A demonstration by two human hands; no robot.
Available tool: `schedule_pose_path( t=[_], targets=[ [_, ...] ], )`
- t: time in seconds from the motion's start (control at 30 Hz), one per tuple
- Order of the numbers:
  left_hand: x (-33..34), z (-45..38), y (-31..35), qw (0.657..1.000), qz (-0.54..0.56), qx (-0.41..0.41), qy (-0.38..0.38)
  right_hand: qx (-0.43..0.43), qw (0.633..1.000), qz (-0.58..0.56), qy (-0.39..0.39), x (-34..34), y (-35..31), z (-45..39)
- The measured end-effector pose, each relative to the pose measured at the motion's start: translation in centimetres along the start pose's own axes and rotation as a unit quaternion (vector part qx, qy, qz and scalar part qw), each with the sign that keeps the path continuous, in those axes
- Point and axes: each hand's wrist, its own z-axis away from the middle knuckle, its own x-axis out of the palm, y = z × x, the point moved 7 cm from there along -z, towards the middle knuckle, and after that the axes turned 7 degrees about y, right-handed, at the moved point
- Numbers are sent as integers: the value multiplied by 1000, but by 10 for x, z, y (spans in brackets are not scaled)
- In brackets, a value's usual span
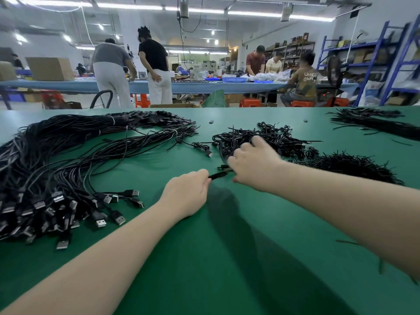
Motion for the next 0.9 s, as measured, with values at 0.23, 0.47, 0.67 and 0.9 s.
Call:
schedule_pose_path(
  t=[0.23, 0.47, 0.67, 0.9],
  targets=[
    [4, -3, -8, 999, 17, -38, -5, 239, 967, -35, -80, 18, 135, 52],
    [4, -5, -16, 992, 78, -91, -24, 312, 921, -117, -201, 94, 149, 120],
    [2, -7, -23, 988, 124, -90, -35, 314, 931, -90, -165, 96, 139, 116],
    [3, -9, -27, 981, 164, -95, -34, 332, 924, -68, -178, 101, 143, 112]
  ],
)
